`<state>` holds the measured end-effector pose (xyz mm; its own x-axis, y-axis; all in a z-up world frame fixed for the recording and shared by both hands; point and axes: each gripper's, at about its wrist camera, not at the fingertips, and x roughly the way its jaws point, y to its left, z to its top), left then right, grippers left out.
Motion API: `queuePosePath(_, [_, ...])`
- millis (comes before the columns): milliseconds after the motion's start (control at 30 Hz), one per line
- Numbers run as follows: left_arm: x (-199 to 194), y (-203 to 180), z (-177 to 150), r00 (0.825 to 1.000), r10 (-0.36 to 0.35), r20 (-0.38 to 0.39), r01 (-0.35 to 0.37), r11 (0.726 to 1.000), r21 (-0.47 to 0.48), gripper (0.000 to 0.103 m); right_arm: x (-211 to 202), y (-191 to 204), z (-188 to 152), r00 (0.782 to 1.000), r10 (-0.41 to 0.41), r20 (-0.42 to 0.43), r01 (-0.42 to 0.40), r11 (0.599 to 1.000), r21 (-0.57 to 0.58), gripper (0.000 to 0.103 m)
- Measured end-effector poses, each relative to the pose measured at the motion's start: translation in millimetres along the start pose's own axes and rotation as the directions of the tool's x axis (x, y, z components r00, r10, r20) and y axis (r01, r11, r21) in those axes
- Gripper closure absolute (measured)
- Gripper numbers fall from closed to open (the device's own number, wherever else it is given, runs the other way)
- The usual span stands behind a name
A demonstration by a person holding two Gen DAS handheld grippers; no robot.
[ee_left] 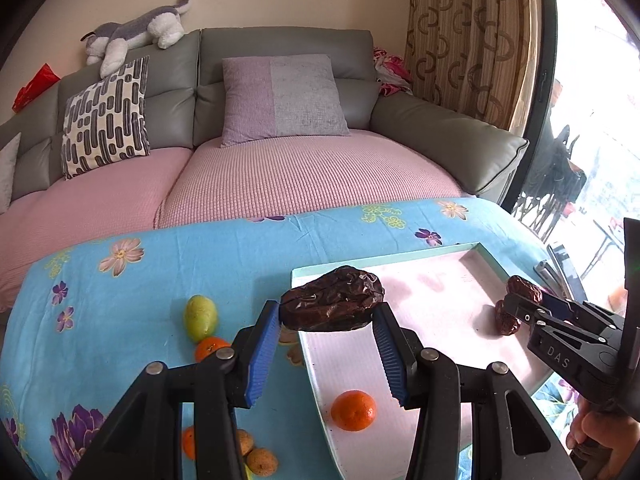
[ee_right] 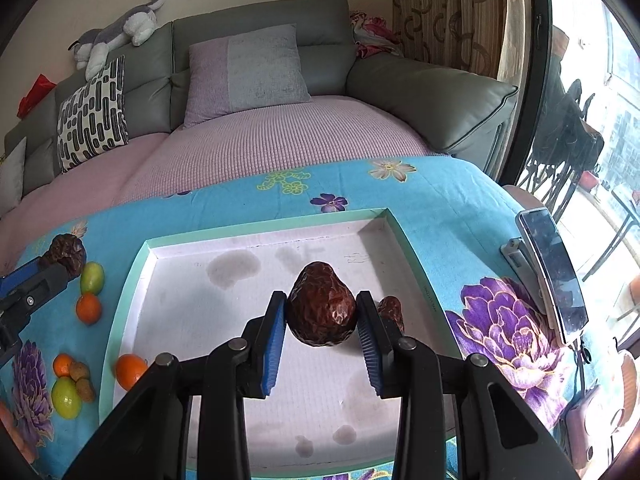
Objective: Organize fruits
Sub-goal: 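Carry both dates over the white tray with both tools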
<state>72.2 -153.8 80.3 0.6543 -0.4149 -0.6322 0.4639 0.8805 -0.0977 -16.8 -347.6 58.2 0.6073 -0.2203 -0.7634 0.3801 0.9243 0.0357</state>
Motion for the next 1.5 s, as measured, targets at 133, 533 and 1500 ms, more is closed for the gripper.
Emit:
queuePosePath(133, [14, -8, -5, 1.0, -0.008, -0.028, 0.008, 1.0, 0.013, 0.053, 2, -4, 1, 1.0, 0.018, 0.018, -0.018, 1.0, 0.014, 0.066])
queuePosePath(533, [44, -11, -14, 0.998, -0.014, -0.057, 0.015, 1.0, 0.02, 0.053, 29, -4, -4, 0.999, 0.053, -0.012, -0.053, 0.998, 0.014, 0.066])
queuePosePath(1500, [88, -24, -38, 0.979, 0.01, -0.202, 0.004, 0.998, 0.069, 0.053, 65, -1, -22, 0.986, 0.044, -0.163, -0.043, 0.999, 0.009, 0.066])
